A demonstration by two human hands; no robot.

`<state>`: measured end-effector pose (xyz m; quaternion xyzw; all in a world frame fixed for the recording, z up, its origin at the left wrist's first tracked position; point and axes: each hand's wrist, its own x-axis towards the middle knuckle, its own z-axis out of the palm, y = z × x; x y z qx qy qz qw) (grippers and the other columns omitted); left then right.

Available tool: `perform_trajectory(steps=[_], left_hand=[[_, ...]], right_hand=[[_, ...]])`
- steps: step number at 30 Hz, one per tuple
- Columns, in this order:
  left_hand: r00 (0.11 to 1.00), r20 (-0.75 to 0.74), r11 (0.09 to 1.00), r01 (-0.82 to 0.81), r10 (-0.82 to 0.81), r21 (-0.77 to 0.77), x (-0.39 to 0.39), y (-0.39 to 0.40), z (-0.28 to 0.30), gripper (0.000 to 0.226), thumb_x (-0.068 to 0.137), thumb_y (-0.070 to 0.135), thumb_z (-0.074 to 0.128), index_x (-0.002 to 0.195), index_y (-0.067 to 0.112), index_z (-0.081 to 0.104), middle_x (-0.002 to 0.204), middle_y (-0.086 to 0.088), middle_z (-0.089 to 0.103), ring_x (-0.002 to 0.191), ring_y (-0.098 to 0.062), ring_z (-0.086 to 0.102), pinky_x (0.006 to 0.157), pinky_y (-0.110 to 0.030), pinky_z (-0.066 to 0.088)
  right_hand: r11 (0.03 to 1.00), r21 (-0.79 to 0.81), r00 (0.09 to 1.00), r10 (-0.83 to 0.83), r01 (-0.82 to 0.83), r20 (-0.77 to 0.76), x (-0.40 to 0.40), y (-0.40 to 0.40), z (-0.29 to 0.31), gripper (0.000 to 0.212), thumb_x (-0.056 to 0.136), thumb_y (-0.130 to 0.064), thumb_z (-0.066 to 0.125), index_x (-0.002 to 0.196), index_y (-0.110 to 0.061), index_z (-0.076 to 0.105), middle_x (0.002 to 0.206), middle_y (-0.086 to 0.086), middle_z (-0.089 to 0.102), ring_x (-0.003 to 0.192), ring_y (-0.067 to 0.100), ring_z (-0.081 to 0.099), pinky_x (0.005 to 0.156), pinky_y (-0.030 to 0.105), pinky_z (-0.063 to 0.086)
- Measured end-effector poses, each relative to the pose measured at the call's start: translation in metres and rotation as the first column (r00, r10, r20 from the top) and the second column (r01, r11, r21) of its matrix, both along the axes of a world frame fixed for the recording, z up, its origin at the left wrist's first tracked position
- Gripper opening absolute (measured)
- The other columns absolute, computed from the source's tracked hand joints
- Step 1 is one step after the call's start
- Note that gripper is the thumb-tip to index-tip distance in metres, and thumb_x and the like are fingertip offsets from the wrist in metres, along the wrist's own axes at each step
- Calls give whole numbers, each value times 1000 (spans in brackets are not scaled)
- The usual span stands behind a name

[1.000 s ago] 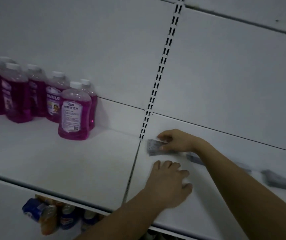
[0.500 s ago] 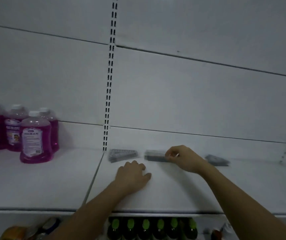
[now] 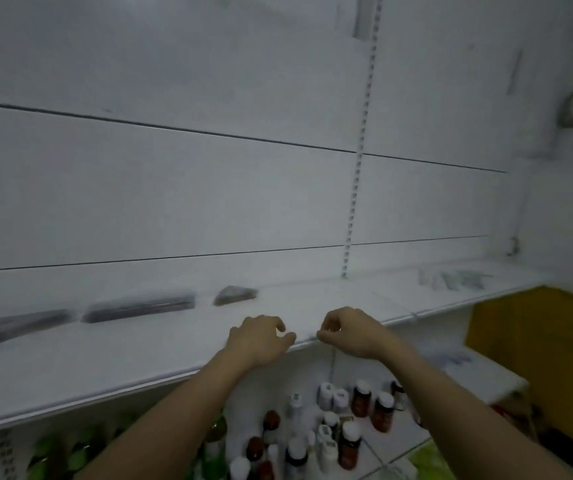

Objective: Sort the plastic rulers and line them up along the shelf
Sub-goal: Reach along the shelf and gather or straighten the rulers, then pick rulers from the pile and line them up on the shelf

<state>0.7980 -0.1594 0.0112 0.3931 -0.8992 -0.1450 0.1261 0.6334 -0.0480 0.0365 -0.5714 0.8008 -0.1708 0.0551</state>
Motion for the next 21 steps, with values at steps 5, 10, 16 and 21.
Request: perform_trajectory(steps=[5,10,16,21], left_hand=[[988,6,987,154,-154,-40,-108,66,12,46,89,60,44,123,33,57,130,2,57,119,-22,51,98,-41,41],[968,23,966,251,-250,-62,-193,105,15,46,88,59,44,122,33,58,129,1,58,118,-22,51,96,-41,43],[948,24,947,317,-316,-49,-290,119,3,47,88,58,46,126,31,57,133,1,56,121,-22,49,100,-40,41],[939,-67,941,336,-338,-35,-379,113,-10,36,89,48,50,118,31,61,125,3,59,114,-19,53,94,-36,44]], right_hand=[[984,-9,984,-177,176,-26,-100,90,0,31,91,-43,56,108,-19,65,109,2,66,94,18,60,81,34,52],[955,-30,956,-293,294,15,-177,145,-10,27,90,-43,56,99,-20,67,99,1,68,87,17,62,79,37,55],[934,-42,934,-353,355,50,-262,172,-29,21,91,-36,55,102,-21,65,104,0,66,90,16,61,80,37,54],[941,-14,941,-337,338,41,-341,164,-38,22,93,-32,55,107,-18,66,108,1,65,93,14,61,84,37,54]])
